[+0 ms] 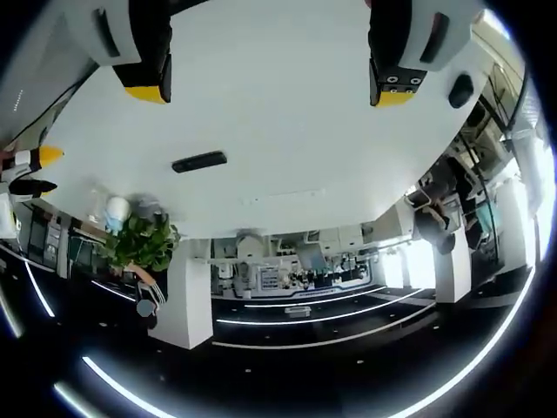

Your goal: Press the specified remote control buttons in sequence, fully releasing each button before pressing the next.

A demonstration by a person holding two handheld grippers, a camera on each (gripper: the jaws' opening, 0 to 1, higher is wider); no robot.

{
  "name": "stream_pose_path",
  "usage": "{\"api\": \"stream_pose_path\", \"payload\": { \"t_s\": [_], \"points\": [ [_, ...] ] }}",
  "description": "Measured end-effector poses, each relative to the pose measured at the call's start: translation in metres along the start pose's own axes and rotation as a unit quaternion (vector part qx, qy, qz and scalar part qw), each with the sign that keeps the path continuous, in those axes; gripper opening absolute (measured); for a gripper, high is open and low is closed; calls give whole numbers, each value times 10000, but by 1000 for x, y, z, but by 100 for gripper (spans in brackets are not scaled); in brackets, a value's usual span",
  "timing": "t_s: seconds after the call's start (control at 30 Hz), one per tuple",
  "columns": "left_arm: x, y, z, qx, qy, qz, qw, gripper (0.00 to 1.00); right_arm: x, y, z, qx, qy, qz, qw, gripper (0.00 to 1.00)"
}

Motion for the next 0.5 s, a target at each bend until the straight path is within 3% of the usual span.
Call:
{"api": "stream_pose_path", "payload": {
  "t_s": [0.5],
  "points": [
    [0, 1, 0, -4, 8, 30, 10000, 98, 1, 0, 1, -23, -84, -3, 10000, 71]
  ]
}}
Point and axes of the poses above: the point that each gripper's makers call its tool centre point, and the gripper's own axes: x roughly forward along the fingers, z roughly to its left, y roughly out of its underside, the point moved 6 cm from there along -x, roughly backward along the fingers, and after that the axes turned 7 degrees about -y, right-handed, at the moved point
